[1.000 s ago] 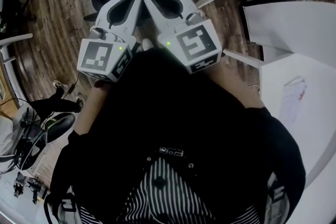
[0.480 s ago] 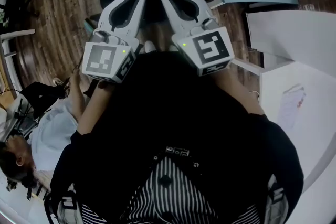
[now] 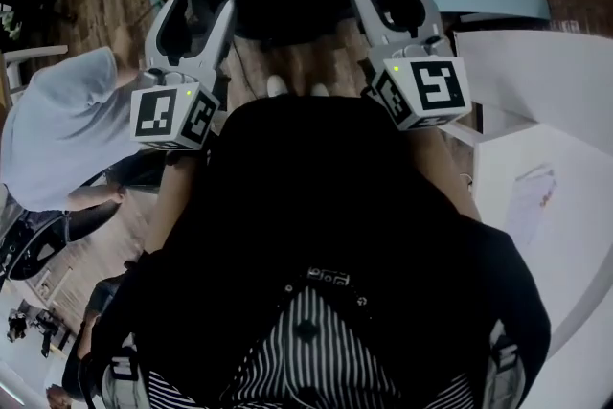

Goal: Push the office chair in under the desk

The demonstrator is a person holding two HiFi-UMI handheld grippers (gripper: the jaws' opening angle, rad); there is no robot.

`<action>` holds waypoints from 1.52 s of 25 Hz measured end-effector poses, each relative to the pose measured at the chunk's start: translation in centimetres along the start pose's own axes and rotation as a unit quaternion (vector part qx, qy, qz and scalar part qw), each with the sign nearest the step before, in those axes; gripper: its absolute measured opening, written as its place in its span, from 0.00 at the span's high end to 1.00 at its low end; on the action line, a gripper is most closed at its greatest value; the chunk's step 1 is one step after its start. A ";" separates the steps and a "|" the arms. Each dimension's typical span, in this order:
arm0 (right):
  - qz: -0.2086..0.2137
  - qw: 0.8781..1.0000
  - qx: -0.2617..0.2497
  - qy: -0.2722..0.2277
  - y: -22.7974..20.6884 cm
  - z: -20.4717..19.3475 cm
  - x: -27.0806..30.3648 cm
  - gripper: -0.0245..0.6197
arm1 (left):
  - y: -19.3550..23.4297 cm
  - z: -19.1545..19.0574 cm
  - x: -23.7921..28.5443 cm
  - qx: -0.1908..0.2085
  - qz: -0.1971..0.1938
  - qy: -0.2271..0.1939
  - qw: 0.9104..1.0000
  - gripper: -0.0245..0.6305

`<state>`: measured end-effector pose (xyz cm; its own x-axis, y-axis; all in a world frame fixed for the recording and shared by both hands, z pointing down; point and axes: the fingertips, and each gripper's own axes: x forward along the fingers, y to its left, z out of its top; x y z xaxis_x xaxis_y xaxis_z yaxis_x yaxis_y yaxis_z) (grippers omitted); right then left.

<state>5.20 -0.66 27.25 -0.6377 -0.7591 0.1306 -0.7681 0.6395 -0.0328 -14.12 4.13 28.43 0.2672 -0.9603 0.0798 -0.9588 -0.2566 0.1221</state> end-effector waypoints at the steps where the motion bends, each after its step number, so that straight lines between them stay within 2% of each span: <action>1: -0.007 1.000 0.001 0.000 -0.6 0.0 -0.1 0.73 | 0.7 -0.4 -0.1 -0.008 0.005 0.002 1.000 0.50; 5: -0.024 1.000 0.010 0.006 -3.4 -0.5 -1.4 0.66 | 1.9 -1.3 -1.2 -0.009 0.013 0.013 1.000 0.38; 11: -0.020 0.999 0.021 0.045 -5.6 -3.0 -1.3 0.58 | 4.5 -3.4 -1.5 -0.013 0.024 0.041 0.999 0.35; 14: -0.014 0.998 0.035 0.041 -6.2 -3.5 -0.1 0.56 | 5.5 -5.4 0.0 -0.019 0.021 0.065 0.997 0.35; 20: 0.011 0.999 0.009 0.037 -5.9 -3.8 -0.8 0.55 | 5.5 -8.6 0.6 -0.033 0.019 0.092 0.995 0.35; 25: 0.017 0.995 0.029 0.096 -6.4 -8.9 1.4 0.52 | 6.6 -10.1 2.9 -0.032 0.012 0.118 0.992 0.35; 28: 0.036 0.991 0.026 0.124 -5.7 -11.2 2.7 0.44 | 6.7 -10.9 3.3 -0.037 0.010 0.128 0.991 0.35; 32: 0.048 0.989 0.020 0.139 -4.8 -12.0 4.5 0.43 | 6.7 -11.6 3.7 -0.031 0.004 0.142 0.989 0.35; 38: 0.030 0.984 -0.002 0.174 -4.9 -13.6 6.0 0.43 | 7.4 -11.9 4.2 -0.030 0.019 0.143 0.989 0.38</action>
<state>5.93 -6.73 41.71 -0.6226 -0.6331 0.4599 -0.7289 0.6830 -0.0466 -18.98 -0.52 41.47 0.2553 -0.8969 0.3612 -0.9637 -0.2056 0.1706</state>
